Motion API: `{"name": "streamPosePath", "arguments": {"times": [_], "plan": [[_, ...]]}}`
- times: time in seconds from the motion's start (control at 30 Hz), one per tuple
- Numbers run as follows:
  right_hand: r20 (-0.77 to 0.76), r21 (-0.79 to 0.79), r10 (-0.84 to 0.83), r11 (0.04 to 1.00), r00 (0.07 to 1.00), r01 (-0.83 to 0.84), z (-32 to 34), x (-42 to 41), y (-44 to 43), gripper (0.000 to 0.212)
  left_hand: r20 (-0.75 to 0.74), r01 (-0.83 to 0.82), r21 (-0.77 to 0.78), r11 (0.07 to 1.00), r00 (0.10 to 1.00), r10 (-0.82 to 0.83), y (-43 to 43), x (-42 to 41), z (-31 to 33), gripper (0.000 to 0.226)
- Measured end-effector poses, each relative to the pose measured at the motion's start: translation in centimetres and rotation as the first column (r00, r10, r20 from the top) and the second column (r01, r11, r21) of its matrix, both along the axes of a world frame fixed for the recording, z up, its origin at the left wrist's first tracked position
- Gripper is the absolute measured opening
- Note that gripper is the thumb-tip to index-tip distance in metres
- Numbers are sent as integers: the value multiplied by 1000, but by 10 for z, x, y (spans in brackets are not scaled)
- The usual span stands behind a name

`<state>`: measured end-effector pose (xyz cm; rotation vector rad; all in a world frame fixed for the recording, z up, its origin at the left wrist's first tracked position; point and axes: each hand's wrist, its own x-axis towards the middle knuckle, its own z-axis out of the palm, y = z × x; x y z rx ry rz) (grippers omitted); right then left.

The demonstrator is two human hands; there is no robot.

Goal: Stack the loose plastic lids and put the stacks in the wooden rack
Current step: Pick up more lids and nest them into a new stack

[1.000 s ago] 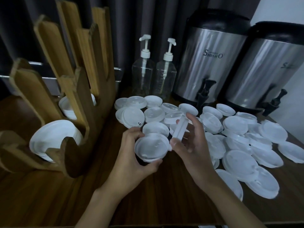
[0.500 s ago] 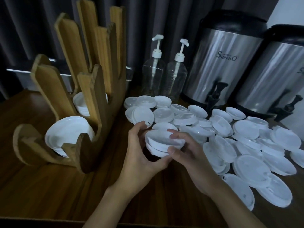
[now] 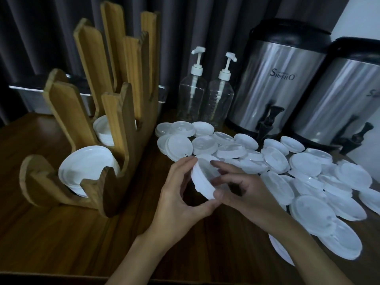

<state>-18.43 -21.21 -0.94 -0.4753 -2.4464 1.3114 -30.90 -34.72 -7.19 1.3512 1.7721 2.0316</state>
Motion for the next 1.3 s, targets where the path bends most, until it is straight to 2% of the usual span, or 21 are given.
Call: {"name": "streamPosePath", "arguments": {"times": [0.1,0.2,0.3,0.47,0.57,0.63,0.7,0.77,0.87,0.97,1.0,1.07,1.3], "plan": [[4,-145,14,989,1000,-14,1,2,2,42,25,63,17,998,998,-63,-1,2,0,81],[-34,-249,34,968,999,-42,0,5,4,63,21,113,30,993,993,-113,0,4,0,80],[-23,-237,26,971,999,-31,0,6,7,80,-27,108,6,994,994,-107,0,4,-3,82],[17,-188,65,980,998,-61,-6,9,8,91,-132,123,-40,992,983,-127,3,5,-4,88],[16,-157,29,987,999,-26,-9,12,3,97,-131,135,-47,990,981,-140,5,7,-4,85],[34,-108,23,994,999,-20,-9,20,3,91,-144,157,-82,984,975,-167,5,9,-4,83],[49,-38,-23,999,999,25,-11,37,5,69,-164,186,-119,975,965,-204,7,11,-5,82],[46,70,-145,987,988,142,-14,62,6,50,-154,208,-139,968,961,-228,9,12,-7,84],[10,224,-349,914,937,338,-27,106,6,38,-113,212,-149,966,967,-230,13,14,-4,80],[16,431,-503,783,864,448,-44,137,8,34,-92,232,-147,961,965,-247,21,17,-1,80],[25,443,-540,760,841,475,-48,142,8,33,-86,241,-150,959,963,-255,24,19,0,80],[56,395,-555,775,830,492,-54,146,7,34,-78,252,-158,955,961,-266,29,21,2,79],[79,369,-468,834,880,410,-59,126,-2,42,-78,260,-159,952,958,-275,26,20,-1,80]]}}
